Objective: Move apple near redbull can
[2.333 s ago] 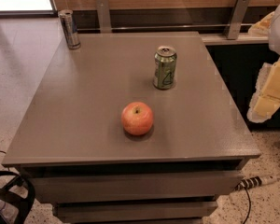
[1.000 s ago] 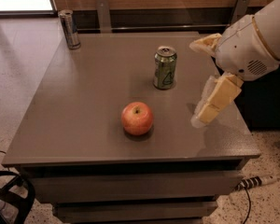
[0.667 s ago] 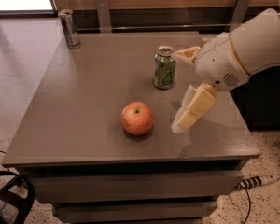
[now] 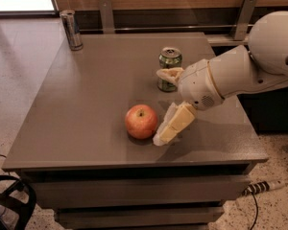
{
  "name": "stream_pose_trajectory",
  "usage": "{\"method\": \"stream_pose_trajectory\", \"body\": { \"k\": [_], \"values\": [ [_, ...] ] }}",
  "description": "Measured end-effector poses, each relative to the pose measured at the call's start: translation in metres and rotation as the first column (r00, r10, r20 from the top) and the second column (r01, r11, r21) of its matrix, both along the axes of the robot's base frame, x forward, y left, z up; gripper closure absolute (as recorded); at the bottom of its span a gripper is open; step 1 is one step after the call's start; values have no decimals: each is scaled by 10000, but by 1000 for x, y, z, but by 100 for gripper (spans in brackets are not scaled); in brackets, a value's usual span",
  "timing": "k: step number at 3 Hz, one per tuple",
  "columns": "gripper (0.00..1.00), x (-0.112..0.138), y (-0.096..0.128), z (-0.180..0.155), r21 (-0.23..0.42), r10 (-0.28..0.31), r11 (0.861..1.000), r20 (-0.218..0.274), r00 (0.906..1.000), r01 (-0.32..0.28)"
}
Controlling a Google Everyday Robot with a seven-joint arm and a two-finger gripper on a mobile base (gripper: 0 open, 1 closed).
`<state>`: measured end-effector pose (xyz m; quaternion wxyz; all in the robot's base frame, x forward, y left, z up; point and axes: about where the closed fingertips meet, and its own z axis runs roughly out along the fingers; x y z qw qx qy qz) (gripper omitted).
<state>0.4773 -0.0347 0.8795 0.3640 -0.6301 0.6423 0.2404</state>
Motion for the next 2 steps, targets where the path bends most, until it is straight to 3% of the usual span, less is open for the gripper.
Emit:
{"method": "stream_pose_trajectory", "body": {
  "k": [2],
  "values": [
    [0,3,24,-23,902,299,9955,-22,9996,-296]
  ]
}}
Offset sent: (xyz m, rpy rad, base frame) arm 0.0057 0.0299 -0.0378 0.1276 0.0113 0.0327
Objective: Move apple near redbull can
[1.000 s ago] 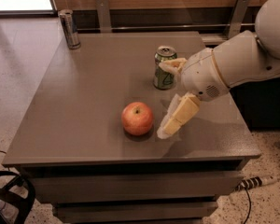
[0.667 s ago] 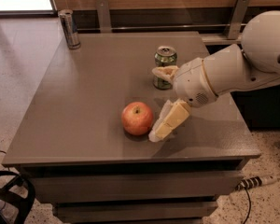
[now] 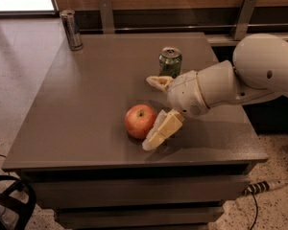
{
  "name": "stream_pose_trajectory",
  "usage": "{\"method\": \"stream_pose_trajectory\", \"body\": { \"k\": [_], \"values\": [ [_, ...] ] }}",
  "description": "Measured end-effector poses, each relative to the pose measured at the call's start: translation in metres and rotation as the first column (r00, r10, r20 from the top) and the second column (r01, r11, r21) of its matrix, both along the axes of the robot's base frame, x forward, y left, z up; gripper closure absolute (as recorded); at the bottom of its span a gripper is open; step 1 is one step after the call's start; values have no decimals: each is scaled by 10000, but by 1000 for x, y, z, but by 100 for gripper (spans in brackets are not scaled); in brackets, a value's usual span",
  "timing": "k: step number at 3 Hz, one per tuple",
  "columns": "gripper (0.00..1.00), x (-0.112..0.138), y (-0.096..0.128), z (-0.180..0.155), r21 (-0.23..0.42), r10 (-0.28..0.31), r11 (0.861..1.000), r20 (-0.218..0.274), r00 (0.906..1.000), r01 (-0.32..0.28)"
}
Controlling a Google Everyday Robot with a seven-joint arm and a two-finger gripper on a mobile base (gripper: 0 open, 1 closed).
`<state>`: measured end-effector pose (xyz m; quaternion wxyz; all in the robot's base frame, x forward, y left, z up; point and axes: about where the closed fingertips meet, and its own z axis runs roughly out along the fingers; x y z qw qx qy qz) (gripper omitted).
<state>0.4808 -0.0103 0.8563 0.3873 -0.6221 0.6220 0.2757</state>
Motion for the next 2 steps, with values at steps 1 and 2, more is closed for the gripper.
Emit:
{"method": "stream_pose_trajectory", "body": {
  "k": [1,2],
  "values": [
    [0,-3,5,-12,161,31,9999,66,10000,-32],
    [0,-8,6,-20,164,44,9999,141,9999,-46]
  ]
}}
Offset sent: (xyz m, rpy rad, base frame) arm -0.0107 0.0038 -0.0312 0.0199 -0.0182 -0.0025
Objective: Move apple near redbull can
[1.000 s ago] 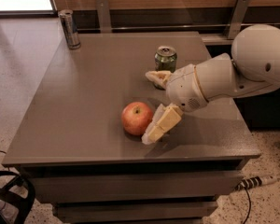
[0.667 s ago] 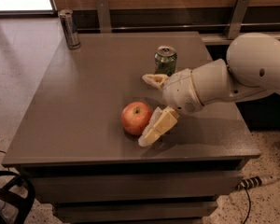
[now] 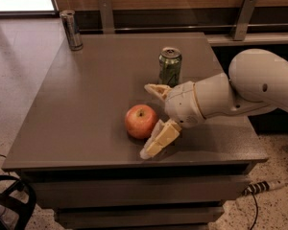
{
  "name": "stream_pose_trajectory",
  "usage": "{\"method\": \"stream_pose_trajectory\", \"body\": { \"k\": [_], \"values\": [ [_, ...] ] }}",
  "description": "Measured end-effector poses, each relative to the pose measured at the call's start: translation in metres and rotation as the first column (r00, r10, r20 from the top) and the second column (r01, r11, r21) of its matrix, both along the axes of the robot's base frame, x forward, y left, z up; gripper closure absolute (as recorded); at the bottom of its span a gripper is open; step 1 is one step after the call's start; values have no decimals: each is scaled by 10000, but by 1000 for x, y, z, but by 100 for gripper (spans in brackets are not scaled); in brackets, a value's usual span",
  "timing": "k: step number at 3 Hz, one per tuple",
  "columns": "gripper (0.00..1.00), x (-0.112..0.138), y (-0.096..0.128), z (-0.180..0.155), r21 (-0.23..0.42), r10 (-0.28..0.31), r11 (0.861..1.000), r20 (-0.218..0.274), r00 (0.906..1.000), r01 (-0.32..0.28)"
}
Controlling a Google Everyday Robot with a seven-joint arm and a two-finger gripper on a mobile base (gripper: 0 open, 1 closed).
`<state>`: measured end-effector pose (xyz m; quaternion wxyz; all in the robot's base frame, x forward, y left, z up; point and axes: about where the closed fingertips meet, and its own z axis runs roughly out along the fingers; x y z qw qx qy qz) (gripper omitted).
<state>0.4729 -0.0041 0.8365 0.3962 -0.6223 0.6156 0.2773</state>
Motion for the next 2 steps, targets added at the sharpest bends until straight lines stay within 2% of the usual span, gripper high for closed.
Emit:
{"method": "stream_pose_trajectory", "body": {
  "k": [1,2],
  "values": [
    [16,-1,2,1,-15,35,10000,18,10000,-35],
    [40,-2,4,2,-28,71,10000,36,10000,-71]
  ]
}}
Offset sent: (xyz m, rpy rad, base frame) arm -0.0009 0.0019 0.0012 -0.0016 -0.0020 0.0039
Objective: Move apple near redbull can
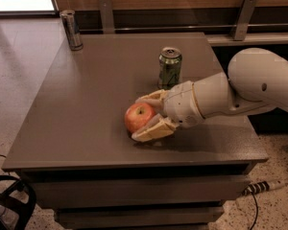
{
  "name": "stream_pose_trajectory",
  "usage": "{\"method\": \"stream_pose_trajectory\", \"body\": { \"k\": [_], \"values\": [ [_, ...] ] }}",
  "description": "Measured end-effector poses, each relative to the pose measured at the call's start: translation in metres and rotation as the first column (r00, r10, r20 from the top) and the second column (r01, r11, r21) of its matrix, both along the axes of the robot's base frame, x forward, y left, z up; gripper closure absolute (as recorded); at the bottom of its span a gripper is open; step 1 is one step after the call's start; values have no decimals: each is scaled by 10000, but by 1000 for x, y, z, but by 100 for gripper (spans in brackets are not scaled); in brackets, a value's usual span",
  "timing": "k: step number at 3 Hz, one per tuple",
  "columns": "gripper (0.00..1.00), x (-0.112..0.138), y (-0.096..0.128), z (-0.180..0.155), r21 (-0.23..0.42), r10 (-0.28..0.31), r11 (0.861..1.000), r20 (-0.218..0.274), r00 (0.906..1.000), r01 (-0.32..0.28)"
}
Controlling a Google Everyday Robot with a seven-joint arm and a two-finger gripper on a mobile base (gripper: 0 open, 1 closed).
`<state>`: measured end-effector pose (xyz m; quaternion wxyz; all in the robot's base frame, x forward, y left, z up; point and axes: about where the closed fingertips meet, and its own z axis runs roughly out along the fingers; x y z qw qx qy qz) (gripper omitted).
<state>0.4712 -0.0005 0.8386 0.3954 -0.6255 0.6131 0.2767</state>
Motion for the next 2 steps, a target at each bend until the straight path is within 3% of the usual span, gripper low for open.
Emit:
{"method": "stream_pose_trajectory", "body": {
  "k": [2],
  "values": [
    [87,-2,4,2,-27,71,10000,38,10000,-71]
  ]
}}
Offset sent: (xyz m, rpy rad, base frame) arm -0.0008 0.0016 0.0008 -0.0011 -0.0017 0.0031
